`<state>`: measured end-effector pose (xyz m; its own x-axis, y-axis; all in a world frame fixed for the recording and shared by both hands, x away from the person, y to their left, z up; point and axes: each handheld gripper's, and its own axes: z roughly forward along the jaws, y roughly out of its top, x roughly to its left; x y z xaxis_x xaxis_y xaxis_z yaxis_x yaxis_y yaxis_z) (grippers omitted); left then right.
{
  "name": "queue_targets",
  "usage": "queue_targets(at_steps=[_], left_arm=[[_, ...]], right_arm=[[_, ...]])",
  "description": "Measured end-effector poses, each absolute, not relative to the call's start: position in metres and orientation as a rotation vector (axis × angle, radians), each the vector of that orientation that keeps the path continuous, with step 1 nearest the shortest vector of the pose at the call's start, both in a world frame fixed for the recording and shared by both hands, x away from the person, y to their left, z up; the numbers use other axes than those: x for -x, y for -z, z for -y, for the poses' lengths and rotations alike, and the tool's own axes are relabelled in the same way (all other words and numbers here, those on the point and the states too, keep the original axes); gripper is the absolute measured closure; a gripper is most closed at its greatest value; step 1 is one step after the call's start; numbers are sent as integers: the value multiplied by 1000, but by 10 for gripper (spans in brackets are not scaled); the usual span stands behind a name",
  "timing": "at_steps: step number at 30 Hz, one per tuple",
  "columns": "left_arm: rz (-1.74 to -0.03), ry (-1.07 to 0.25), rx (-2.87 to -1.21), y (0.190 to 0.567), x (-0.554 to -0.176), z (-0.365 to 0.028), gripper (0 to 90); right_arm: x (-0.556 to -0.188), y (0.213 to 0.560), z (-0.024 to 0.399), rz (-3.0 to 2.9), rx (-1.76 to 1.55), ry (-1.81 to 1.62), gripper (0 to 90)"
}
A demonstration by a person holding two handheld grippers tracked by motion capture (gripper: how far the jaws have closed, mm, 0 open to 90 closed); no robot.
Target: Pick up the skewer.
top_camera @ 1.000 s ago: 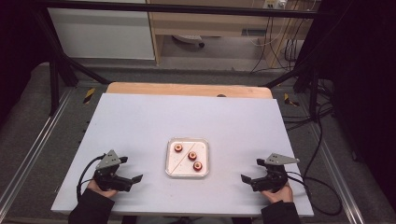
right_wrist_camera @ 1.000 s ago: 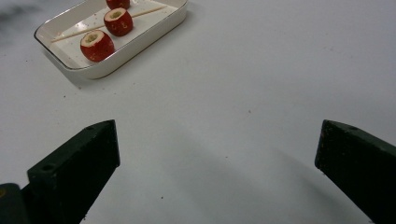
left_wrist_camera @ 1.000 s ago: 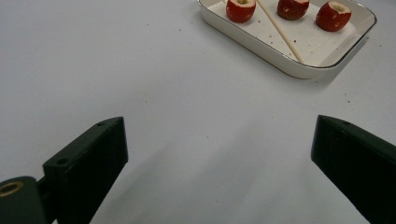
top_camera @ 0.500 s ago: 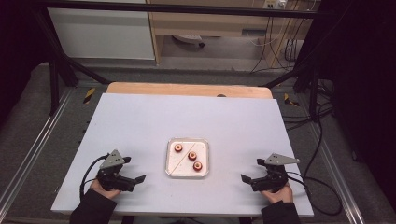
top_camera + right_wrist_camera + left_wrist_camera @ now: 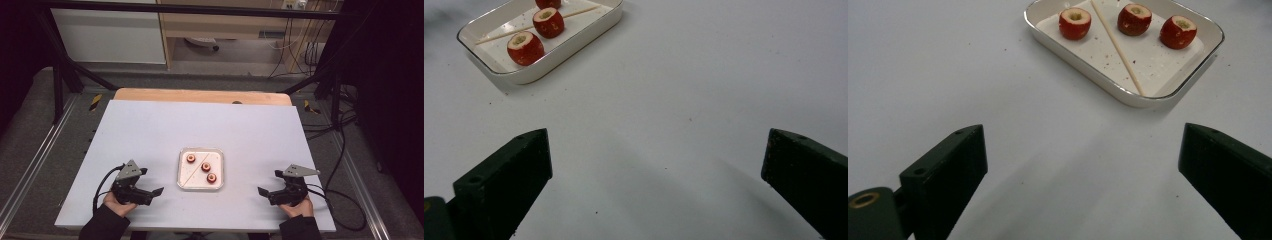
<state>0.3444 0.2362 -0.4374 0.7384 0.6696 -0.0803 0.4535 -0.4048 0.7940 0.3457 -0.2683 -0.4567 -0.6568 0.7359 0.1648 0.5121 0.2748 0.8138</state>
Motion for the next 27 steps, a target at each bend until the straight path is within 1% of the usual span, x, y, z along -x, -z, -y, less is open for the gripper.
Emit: queue_targets(at_steps=[11,19,21,23,24,25,27], left_arm=[[-791,-337,-2117,422,-346,-201,76],[-778,-338,-2163,417,-354,-172,120],[-781,-341,-2169,416,-357,-165,154],[-784,-336,-2168,415,-360,-159,167],[-787,-326,-2169,415,-361,-155,236],[-790,-319,-2169,416,-363,-152,236],[-801,-308,-2175,418,-365,-145,281]], right_arm=[[-346,456,268,-2303,-1148,-1321,5],[-345,456,267,-2307,-1150,-1321,5],[-345,456,267,-2307,-1149,-1319,5],[-345,456,267,-2309,-1149,-1317,5],[-345,457,267,-2311,-1149,-1315,5],[-345,457,267,-2311,-1149,-1315,5],[-345,457,267,-2314,-1145,-1312,5]])
